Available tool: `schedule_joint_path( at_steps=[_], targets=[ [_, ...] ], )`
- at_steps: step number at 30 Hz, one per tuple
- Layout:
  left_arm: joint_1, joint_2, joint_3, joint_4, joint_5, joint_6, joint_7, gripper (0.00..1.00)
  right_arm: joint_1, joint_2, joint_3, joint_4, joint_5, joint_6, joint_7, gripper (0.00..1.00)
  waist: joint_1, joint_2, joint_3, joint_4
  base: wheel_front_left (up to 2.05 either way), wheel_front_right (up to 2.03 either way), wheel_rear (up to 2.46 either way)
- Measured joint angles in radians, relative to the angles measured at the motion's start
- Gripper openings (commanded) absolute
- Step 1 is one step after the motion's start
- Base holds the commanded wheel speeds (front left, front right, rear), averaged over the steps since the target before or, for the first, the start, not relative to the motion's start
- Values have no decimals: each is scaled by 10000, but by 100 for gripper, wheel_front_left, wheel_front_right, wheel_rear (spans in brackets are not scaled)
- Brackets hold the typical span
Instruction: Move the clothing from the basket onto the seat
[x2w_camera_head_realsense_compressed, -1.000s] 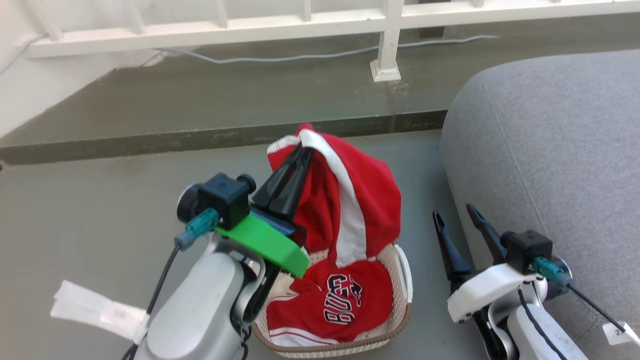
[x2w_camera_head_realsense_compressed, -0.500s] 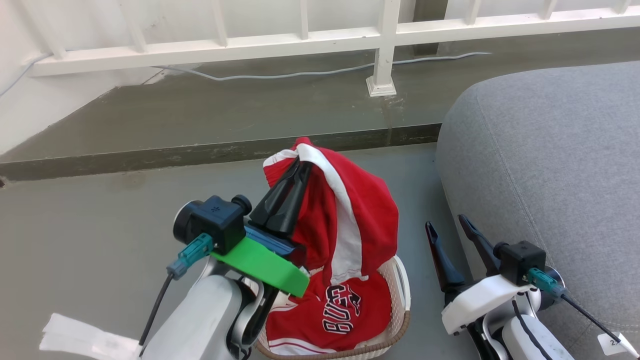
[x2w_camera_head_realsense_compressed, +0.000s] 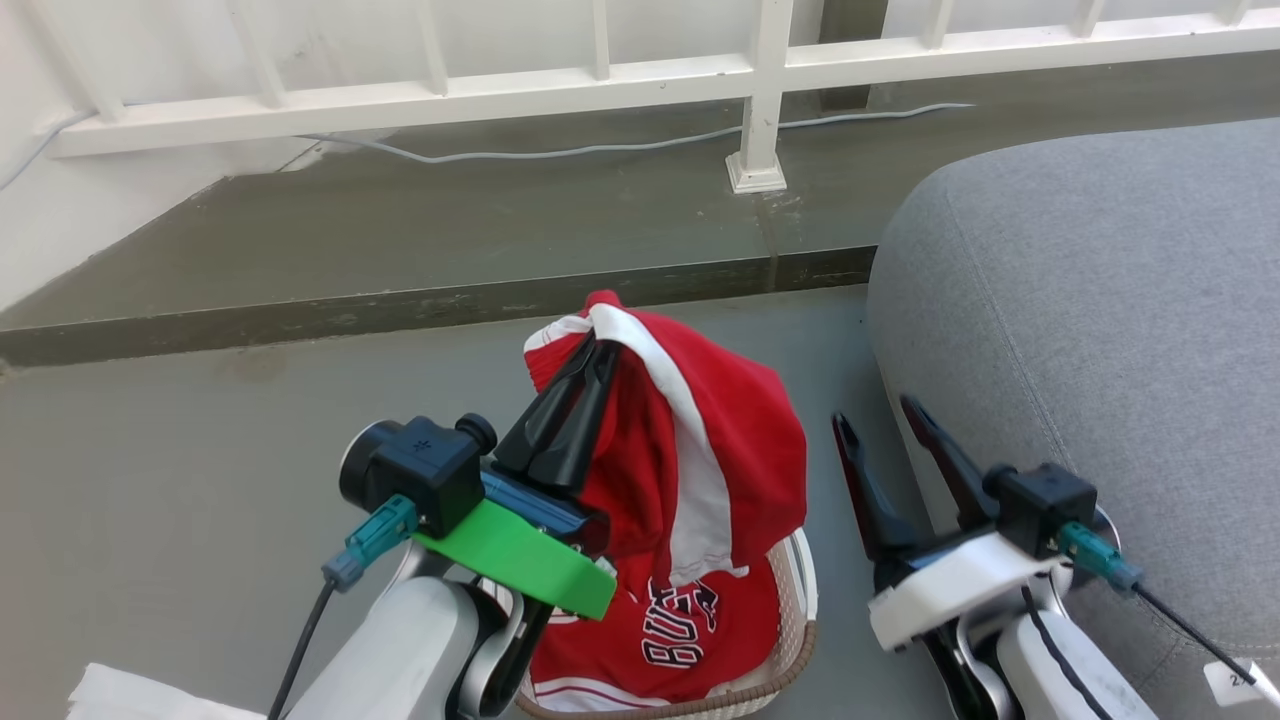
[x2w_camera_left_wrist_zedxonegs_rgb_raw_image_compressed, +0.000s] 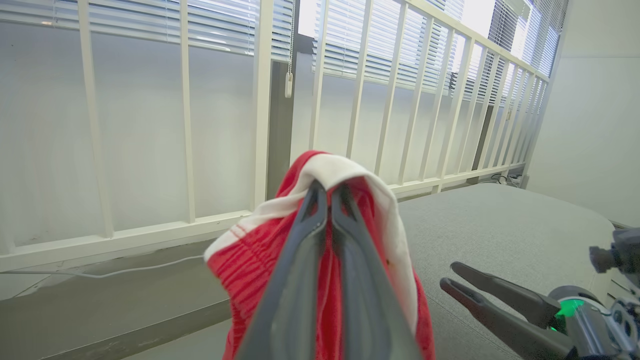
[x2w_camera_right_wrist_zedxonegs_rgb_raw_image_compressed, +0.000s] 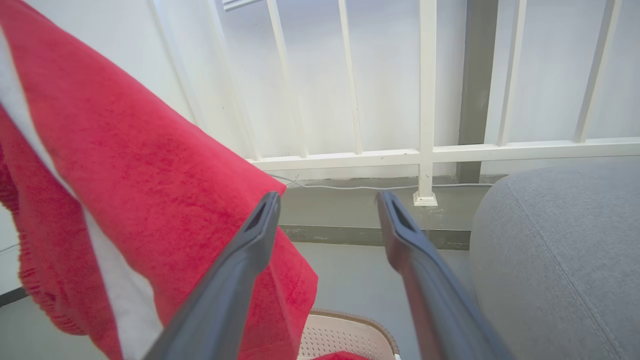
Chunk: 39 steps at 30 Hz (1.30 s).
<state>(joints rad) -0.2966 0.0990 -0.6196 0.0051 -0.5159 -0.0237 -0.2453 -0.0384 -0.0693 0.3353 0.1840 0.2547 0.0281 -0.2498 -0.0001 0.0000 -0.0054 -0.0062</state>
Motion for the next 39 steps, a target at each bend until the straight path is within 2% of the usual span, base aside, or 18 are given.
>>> schedule_joint_path(
  at_steps=[9,14,24,35,36,37,38,39],
  targets=[
    [160,132,0,-257,10,174,161,0,-617,46,895,-1714,-6,470,13,100,0,0,-41,-63,0,0,0],
    [178,140,-12,-456,15,219,221,0,-616,67,1647,-2153,107,677,345,100,0,0,-61,-71,0,0,0],
    [182,140,-261,-777,290,238,347,0,-599,63,2539,-2033,476,763,997,100,0,0,-36,2,0,0,0],
    [182,119,-433,-1003,291,236,460,0,-944,65,3246,-1300,525,809,1231,100,0,0,34,112,0,0,0],
    [182,117,-462,-1035,291,228,468,0,-1011,65,3269,-1223,527,855,1229,68,0,0,40,124,0,0,0],
    [182,115,-493,-1072,291,222,468,0,-1051,65,3283,-1172,529,857,1225,25,0,0,47,135,0,0,0],
    [182,111,-523,-1091,291,222,470,0,-1095,63,3310,-1093,529,857,1227,0,1,0,54,145,0,0,0],
    [182,107,-554,-1103,291,222,481,0,-1153,63,3344,-1018,535,857,1225,0,0,0,61,155,0,0,0]
  ],
)
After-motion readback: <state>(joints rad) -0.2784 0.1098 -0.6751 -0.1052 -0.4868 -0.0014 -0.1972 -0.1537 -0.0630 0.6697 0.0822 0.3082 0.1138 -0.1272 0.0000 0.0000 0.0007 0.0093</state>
